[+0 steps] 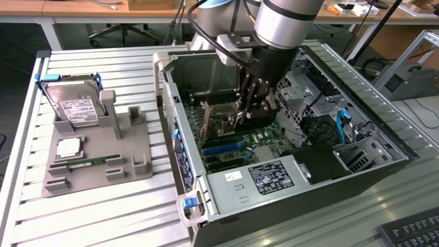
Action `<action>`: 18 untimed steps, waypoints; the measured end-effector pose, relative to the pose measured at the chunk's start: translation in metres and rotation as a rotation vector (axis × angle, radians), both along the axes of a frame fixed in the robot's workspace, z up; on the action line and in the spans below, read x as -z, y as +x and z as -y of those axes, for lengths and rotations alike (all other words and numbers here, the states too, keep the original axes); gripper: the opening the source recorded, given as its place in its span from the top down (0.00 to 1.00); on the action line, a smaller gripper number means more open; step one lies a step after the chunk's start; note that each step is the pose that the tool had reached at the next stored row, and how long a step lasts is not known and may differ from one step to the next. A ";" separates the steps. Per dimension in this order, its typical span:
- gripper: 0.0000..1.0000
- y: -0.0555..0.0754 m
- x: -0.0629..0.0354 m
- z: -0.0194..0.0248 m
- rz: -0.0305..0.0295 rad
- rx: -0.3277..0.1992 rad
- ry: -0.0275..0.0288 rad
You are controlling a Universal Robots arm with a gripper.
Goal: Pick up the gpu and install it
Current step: 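Insert the gpu into the slot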
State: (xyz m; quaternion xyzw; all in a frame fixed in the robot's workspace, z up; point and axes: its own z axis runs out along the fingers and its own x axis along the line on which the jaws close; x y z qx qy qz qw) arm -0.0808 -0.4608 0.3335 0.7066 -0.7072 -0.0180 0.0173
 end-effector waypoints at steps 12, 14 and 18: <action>0.74 -0.005 0.0049 0.0047 0.0000 0.000 0.0001; 0.74 -0.006 0.0058 0.0056 0.0000 0.000 -0.0001; 0.74 -0.007 0.0075 0.0073 0.0000 0.000 0.0000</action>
